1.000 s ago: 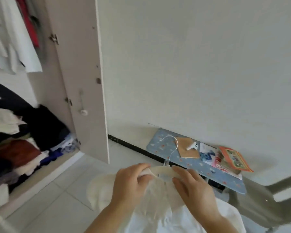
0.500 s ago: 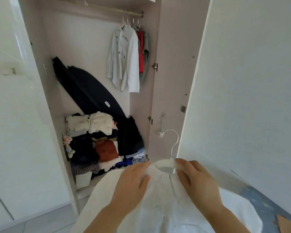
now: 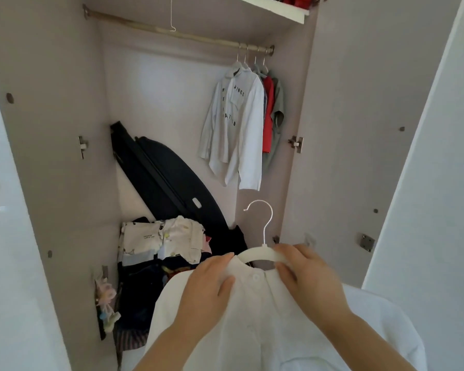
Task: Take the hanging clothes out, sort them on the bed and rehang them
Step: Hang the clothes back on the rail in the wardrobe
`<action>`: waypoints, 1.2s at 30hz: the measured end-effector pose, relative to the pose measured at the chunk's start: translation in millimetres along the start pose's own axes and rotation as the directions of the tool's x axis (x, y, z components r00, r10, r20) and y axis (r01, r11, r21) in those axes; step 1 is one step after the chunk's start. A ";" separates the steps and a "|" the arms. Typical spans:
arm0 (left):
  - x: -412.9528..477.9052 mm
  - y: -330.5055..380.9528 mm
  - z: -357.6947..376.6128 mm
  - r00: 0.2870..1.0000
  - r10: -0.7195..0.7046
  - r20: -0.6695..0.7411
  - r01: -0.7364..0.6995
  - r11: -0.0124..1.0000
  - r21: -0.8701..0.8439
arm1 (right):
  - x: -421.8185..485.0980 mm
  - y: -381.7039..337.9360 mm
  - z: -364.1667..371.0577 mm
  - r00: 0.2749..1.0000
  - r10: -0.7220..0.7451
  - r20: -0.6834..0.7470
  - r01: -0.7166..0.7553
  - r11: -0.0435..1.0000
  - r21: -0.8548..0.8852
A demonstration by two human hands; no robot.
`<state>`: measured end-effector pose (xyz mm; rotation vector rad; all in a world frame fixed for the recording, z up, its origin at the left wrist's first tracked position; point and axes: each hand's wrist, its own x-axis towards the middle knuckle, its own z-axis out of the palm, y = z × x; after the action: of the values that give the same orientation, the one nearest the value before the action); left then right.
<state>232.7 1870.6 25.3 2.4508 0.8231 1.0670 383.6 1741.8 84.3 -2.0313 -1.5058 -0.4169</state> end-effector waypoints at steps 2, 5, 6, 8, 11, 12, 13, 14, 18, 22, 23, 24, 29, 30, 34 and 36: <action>34.7 -15.0 1.5 0.999 -0.016 -0.030 0.016 1.000 0.000 | 38.7 5.0 13.1 1.000 -0.005 0.002 0.006 1.000 -0.008; 85.3 -35.3 5.9 0.997 -0.028 -0.076 0.029 0.999 0.022 | 95.9 15.9 33.6 0.999 -0.037 -0.014 0.037 0.999 0.019; 103.5 -42.2 7.4 0.995 -0.024 -0.092 0.027 0.999 0.033 | 116.4 20.4 41.2 0.999 -0.050 -0.016 0.050 0.999 0.018; 140.0 -56.3 11.5 0.992 -0.013 -0.125 0.021 0.998 0.059 | 158.1 32.2 57.8 0.995 -0.096 -0.039 0.097 0.995 0.022; 188.9 -72.5 17.2 0.988 -0.029 -0.149 0.042 0.995 0.089 | 213.9 50.1 77.4 0.987 -0.153 -0.053 0.156 0.986 0.059; 204.2 -77.7 19.1 0.987 -0.043 -0.157 0.060 0.993 0.104 | 231.8 55.2 83.1 0.984 -0.168 -0.054 0.171 0.983 0.061; 219.7 -82.4 20.6 0.984 -0.062 -0.165 0.081 0.990 0.114 | 249.5 59.4 87.9 0.982 -0.182 -0.054 0.186 0.981 0.060; 235.4 -87.2 21.5 0.981 -0.076 -0.176 0.098 0.988 0.120 | 267.6 62.9 92.6 0.978 -0.199 -0.057 0.202 0.977 0.062; 293.9 -104.5 17.8 0.974 -0.090 -0.207 0.128 0.976 0.179 | 339.6 71.4 107.7 0.960 -0.269 -0.080 0.273 0.960 0.053; 352.7 -123.6 1.6 0.976 -0.059 -0.212 0.110 0.965 0.239 | 406.1 74.2 120.5 0.952 -0.290 -0.101 0.297 0.953 0.061; 368.2 -128.4 -3.7 0.975 -0.053 -0.216 0.105 0.966 0.235 | 423.2 74.1 123.1 0.949 -0.294 -0.113 0.301 0.952 0.054; 384.1 -133.4 -9.4 0.974 -0.046 -0.224 0.099 0.968 0.231 | 440.5 73.3 125.2 0.946 -0.299 -0.125 0.307 0.951 0.044; 465.6 -161.5 -45.0 0.957 -0.027 -0.289 0.087 0.977 0.195 | 524.5 56.5 123.0 0.923 -0.324 -0.205 0.328 0.945 -0.019; 481.2 -167.2 -54.3 0.952 -0.030 -0.304 0.087 0.980 0.177 | 542.2 50.4 120.8 0.916 -0.331 -0.227 0.331 0.943 -0.042; 541.9 -192.4 -93.2 0.943 0.011 -0.333 0.069 0.972 0.227 | 618.8 24.4 108.5 0.890 -0.352 -0.291 0.324 0.935 -0.141; 571.4 -203.6 -110.5 0.938 0.021 -0.345 0.072 0.964 0.255 | 655.6 15.6 102.6 0.883 -0.333 -0.331 0.291 0.942 -0.169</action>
<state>388.3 2396.4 307.4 2.4882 1.1712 1.4923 597.6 2303.7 365.5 -1.6732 -1.6048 -0.9674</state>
